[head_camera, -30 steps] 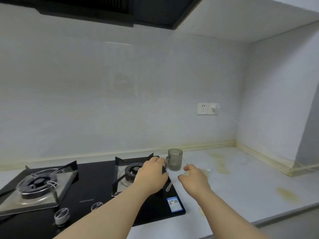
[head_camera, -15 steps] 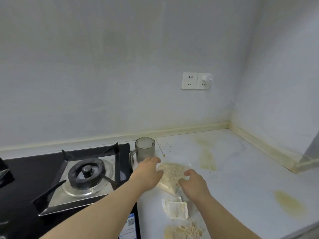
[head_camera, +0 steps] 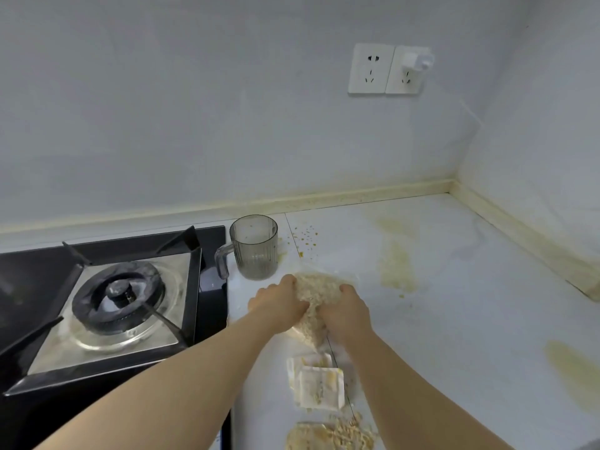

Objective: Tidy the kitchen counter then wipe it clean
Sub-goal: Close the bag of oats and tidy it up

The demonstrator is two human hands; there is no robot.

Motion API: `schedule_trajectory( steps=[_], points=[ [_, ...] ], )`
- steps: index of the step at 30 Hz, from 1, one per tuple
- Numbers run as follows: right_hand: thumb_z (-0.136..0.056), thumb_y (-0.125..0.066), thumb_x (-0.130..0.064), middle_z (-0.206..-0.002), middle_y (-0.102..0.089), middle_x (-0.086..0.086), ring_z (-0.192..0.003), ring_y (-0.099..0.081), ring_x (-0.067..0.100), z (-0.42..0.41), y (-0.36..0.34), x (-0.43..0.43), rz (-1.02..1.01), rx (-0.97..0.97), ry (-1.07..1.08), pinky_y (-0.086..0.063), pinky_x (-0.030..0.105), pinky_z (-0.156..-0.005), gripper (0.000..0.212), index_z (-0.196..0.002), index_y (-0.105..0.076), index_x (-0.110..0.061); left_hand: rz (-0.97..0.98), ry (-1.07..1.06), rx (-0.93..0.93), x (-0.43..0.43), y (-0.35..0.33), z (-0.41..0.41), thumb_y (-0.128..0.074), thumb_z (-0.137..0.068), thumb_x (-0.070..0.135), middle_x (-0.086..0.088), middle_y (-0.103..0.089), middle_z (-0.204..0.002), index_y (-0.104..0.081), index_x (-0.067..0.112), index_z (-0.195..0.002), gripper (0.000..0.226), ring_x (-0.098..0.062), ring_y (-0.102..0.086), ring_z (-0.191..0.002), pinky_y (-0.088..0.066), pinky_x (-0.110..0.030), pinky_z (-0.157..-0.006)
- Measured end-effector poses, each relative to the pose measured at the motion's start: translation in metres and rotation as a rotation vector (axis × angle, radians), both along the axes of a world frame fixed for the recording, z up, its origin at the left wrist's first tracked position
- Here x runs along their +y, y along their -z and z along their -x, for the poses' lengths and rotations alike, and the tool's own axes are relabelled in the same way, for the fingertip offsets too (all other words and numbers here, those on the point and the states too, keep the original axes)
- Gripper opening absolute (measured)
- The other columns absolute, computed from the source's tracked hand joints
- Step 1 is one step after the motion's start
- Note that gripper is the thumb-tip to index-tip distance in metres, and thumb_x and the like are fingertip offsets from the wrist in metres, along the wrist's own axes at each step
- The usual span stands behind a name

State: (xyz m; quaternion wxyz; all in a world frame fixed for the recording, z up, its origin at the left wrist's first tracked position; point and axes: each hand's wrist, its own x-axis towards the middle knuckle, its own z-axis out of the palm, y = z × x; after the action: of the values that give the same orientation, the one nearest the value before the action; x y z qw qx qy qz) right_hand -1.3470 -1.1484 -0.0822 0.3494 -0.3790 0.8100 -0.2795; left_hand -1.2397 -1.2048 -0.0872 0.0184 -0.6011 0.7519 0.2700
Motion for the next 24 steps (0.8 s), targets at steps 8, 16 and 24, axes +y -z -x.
schedule_trajectory(
  steps=[8, 16, 24],
  points=[
    [-0.083, -0.056, -0.006, -0.11, -0.061, 0.012, -0.103, -0.058, 0.029, -0.008, 0.007, -0.013, 0.062, 0.013, 0.036, -0.044, 0.029, -0.078, 0.033, -0.115, -0.047, -0.008, -0.072, -0.198, 0.264, -0.005, -0.005, -0.002, -0.057, -0.091, 0.019, -0.011, -0.055, -0.124, -0.039, 0.011, -0.133, 0.047, -0.027, -0.055, -0.108, -0.048, -0.034, -0.09],
    [-0.08, -0.059, -0.006, -0.083, -0.059, -0.003, -0.084, -0.056, 0.021, -0.036, -0.034, 0.002, 0.328, -0.042, 0.091, -0.037, 0.025, -0.062, 0.018, -0.094, -0.06, -0.016, -0.025, -0.254, 0.543, 0.011, -0.043, -0.036, -0.065, -0.084, 0.019, -0.002, -0.054, -0.094, -0.054, 0.012, -0.11, 0.029, -0.019, -0.051, -0.089, -0.043, -0.025, -0.068],
    [-0.082, -0.061, -0.005, -0.075, -0.054, -0.006, -0.076, -0.054, 0.016, -0.128, -0.108, 0.033, 0.569, -0.167, -0.085, -0.047, 0.03, -0.073, 0.016, -0.082, -0.054, -0.019, 0.03, -0.342, 0.938, 0.056, -0.105, -0.139, -0.069, -0.082, 0.025, -0.006, -0.06, -0.106, -0.05, 0.023, -0.095, 0.023, -0.022, -0.06, -0.097, -0.05, -0.037, -0.084]
  ],
)
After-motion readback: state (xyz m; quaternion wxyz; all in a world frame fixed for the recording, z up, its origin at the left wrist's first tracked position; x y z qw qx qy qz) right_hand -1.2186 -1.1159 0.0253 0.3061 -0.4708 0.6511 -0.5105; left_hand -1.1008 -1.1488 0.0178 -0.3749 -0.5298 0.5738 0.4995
